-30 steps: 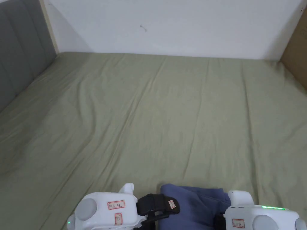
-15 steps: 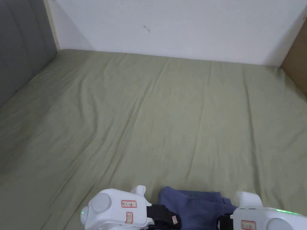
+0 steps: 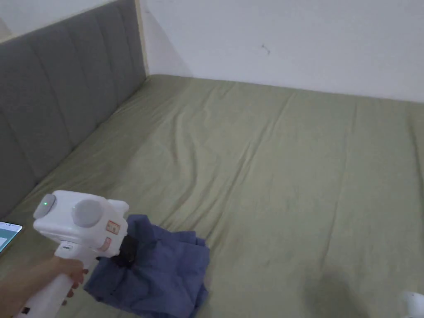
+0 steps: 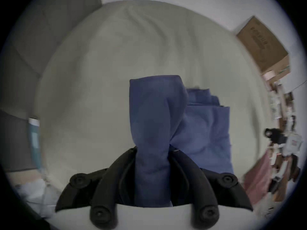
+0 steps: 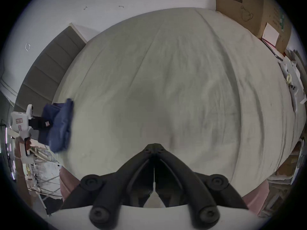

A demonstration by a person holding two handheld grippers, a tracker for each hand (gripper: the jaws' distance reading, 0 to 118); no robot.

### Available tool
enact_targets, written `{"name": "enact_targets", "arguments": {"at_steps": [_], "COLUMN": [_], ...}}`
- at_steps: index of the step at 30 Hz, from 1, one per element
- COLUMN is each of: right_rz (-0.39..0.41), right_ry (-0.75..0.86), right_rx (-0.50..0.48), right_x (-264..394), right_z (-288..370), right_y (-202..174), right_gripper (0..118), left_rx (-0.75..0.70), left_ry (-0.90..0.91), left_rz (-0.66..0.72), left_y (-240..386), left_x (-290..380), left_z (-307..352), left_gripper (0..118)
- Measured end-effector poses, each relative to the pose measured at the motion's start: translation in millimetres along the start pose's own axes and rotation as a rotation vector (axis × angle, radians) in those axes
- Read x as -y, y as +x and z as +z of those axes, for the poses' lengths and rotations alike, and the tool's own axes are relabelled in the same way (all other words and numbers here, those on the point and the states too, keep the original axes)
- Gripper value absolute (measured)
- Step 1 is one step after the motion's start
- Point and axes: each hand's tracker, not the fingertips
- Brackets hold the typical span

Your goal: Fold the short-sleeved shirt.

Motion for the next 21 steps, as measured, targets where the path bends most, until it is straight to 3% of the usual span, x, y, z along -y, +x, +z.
{"name": "enact_targets", "arguments": {"at_steps": [5, 6, 8, 10, 13, 14, 15, 17, 18, 21], "right_rz": [0.017, 0.013, 0.003, 0.001, 0.003, 0.004, 0.007, 0.015, 0.017, 0.011], "right_ry": [-0.020, -0.022, -0.026, -0.028, -0.031, -0.032, -0.031, -0.025, -0.021, -0.014], "right_rx": [0.016, 0.014, 0.014, 0.016, 0.013, 0.011, 0.010, 0.012, 0.013, -0.006], "right_x": [3.1, 3.2, 2.8, 3.9, 4.1, 4.2, 4.7, 5.8, 7.1, 11.0], "right_z": [-4.5, -5.7, -7.8, -6.9, -5.7, -5.4, -4.7, -1.2, 0.6, 6.4], "right_y": [-1.5, -0.9, -0.2, -5.6, -8.9, -9.8, -10.9, -12.3, -12.7, -11.6], "right_gripper": [0, 0, 0, 0, 0, 0, 0, 0, 0, 0], "left_rx": [-0.352, -0.399, -0.438, -0.410, -0.321, -0.312, -0.297, -0.193, -0.141, -0.090], "left_ry": [-0.037, -0.045, -0.033, -0.022, 0.024, 0.031, 0.045, 0.125, 0.142, 0.209], "left_rz": [-0.036, -0.036, -0.020, 0.077, 0.159, 0.172, 0.183, 0.214, 0.229, 0.158], "left_y": [-57.2, -65.1, -75.2, -83.8, -83.0, -81.7, -79.2, -67.4, -59.3, -22.7], "left_x": [-3.3, -2.4, -0.2, 2.9, 6.9, 6.0, 5.1, 9.4, 11.9, 23.3], "left_z": [0.5, -1.9, -3.1, 0.8, 17.0, 22.4, 30.2, 50.4, 57.5, 73.6], "left_gripper": [24, 32, 77, 107, 107, 105, 93, 22, 2, 0]}}
